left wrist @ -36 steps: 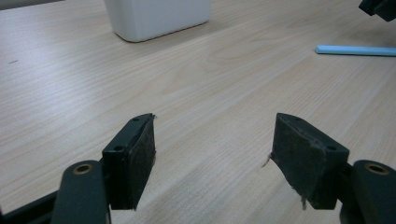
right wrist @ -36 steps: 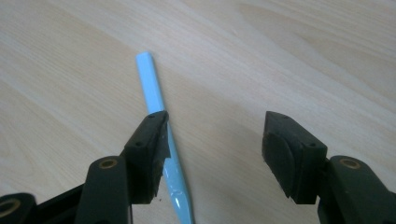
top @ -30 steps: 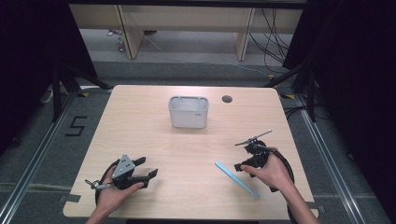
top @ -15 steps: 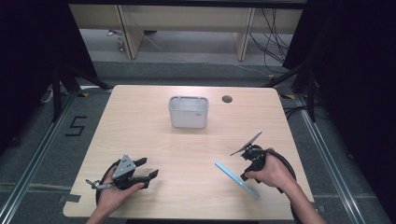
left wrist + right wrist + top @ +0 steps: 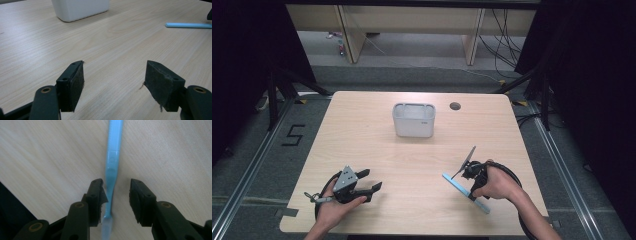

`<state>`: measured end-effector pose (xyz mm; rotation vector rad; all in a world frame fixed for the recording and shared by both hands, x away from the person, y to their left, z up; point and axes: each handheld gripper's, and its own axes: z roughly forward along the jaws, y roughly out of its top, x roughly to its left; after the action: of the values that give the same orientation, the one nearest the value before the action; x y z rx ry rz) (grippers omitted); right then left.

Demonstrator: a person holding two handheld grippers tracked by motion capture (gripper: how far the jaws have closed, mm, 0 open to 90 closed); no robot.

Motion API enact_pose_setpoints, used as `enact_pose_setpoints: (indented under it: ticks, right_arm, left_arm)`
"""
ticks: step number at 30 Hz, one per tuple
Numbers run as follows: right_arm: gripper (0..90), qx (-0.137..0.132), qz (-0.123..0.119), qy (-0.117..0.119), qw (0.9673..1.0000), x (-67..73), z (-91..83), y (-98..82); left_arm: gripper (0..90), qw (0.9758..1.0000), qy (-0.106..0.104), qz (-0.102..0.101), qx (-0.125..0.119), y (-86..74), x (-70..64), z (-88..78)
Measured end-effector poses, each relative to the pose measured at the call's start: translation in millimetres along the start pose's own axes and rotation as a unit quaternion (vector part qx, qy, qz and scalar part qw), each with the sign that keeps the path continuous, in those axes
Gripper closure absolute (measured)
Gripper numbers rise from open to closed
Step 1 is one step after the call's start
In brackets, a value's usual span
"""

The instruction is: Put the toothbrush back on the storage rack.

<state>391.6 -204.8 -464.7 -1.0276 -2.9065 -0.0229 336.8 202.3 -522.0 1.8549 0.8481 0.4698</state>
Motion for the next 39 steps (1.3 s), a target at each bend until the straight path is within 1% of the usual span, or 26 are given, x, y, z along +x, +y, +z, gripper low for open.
enact_pose_setpoints:
  ticks: [3,5,6,7,8,10,11,12,13,14,16,17,18,19,21,23,24,27,28,31,32,33,35,37,38,39]
  right_arm:
    - [65.1,0.008,0.004,-0.004,1.0,-0.2,3.1,3.1]
    - [66.2,0.019,0.017,-0.004,0.9997,2.2,2.0,4.9]
    - [66.4,0.02,0.016,-0.009,0.9996,2.7,1.6,5.9]
    - [66.6,0.019,0.015,-0.004,0.9997,3.1,1.1,7.6]
    - [66.8,0.021,0.007,-0.013,0.9997,2.6,0.7,8.7]
    - [67.3,0.029,0.014,-0.008,0.9994,5.9,0.6,11.4]
    - [67.4,0.031,0.006,-0.006,0.9995,5.5,1.8,12.7]
    - [67.6,0.035,0.011,-0.004,0.9993,7.6,2.0,14.4]
    - [67.7,0.032,0.003,-0.005,0.9995,7.4,3.7,15.7]
    - [67.7,0.036,0.012,-0.004,0.9993,9.3,4.4,16.3]
    - [67.7,0.026,-0.005,-0.005,0.9996,8.6,6.7,19.0]
    - [67.7,0.025,0.004,0.001,0.9997,10.0,7.1,20.1]
    - [67.7,0.029,0.0,-0.008,0.9995,9.5,7.0,20.3]
    - [67.7,0.035,0.012,-0.007,0.9993,10.8,6.1,21.3]
    - [68.0,0.034,0.018,-0.007,0.9993,11.1,6.8,22.4]
    - [68.3,0.039,0.015,-0.013,0.999,10.9,7.4,23.4]
    - [68.4,0.038,0.006,-0.012,0.9992,9.7,8.0,23.7]
    - [68.5,0.041,0.012,-0.014,0.999,10.3,8.4,24.0]
    - [70.9,0.04,0.019,-0.017,0.9989,9.8,8.5,23.7]
    - [71.9,0.04,0.015,-0.017,0.9989,8.6,9.4,23.1]
    - [72.1,0.034,0.012,-0.016,0.9992,7.2,10.1,22.1]
    - [72.2,0.035,0.013,-0.014,0.9992,7.3,9.9,22.0]
    - [72.4,0.04,0.018,-0.012,0.999,7.8,9.5,22.0]
    - [73.7,0.039,0.013,-0.024,0.9989,9.7,9.9,22.8]
    - [73.7,0.04,0.015,-0.029,0.9987,10.9,9.8,23.1]
    - [74.0,0.041,0.028,-0.031,0.9983,13.1,9.9,23.6]
  left_arm:
    - [31.0,1.0,-0.004,-0.003,-0.005,-0.3,0.5,0.7]
    - [31.0,1.0,-0.004,-0.002,-0.005,-0.4,0.4,0.7]
    - [31.0,1.0,-0.004,-0.002,-0.005,-0.4,0.3,0.8]
    - [31.1,1.0,0.0,-0.001,0.0,0.0,-0.1,0.1]
    - [31.1,1.0,0.0,0.001,0.0,0.0,-0.1,0.3]
    - [31.2,1.0,0.0,0.002,0.0,0.0,-0.4,0.3]
    - [31.2,1.0,0.0,0.002,0.0,0.0,-0.4,0.3]
    - [31.2,1.0,-0.003,0.001,-0.004,-0.3,-0.3,0.9]
    - [31.2,1.0,-0.004,0.001,-0.004,-0.3,-0.3,0.9]
    - [31.2,1.0,-0.004,0.001,-0.004,-0.4,-0.4,0.8]
    - [31.1,1.0,-0.003,0.001,-0.002,-0.2,-0.8,0.6]
    - [31.2,1.0,-0.002,0.001,0.0,-0.1,-0.9,0.4]
    - [31.2,1.0,-0.002,0.001,0.0,-0.1,-1.0,0.4]
    - [31.2,1.0,-0.002,0.0,0.0,-0.1,-1.0,0.2]
    - [31.2,1.0,-0.005,0.001,-0.004,-0.4,-0.2,0.5]
    - [31.2,1.0,-0.005,0.0,-0.001,-0.2,0.0,0.1]
    - [31.2,1.0,-0.005,0.0,-0.003,-0.3,0.0,0.6]
    - [31.3,1.0,-0.006,0.0,-0.003,-0.3,-0.5,0.9]
    - [31.3,1.0,-0.002,0.002,0.002,0.0,-1.0,0.4]
    - [31.3,1.0,-0.003,0.003,0.002,0.0,-1.0,0.7]
    - [31.3,1.0,-0.003,0.003,0.002,0.0,-1.0,0.4]
    - [31.3,1.0,-0.005,0.001,-0.004,-0.5,-1.0,0.7]
    - [31.3,1.0,-0.006,0.001,-0.004,-0.5,-1.0,0.7]
    - [31.3,1.0,-0.006,0.001,-0.004,-0.6,-1.1,0.8]
    - [31.3,1.0,-0.006,0.0,-0.005,-0.6,-1.0,0.7]
    - [31.3,1.0,-0.006,0.0,-0.005,-0.6,-0.8,0.6]
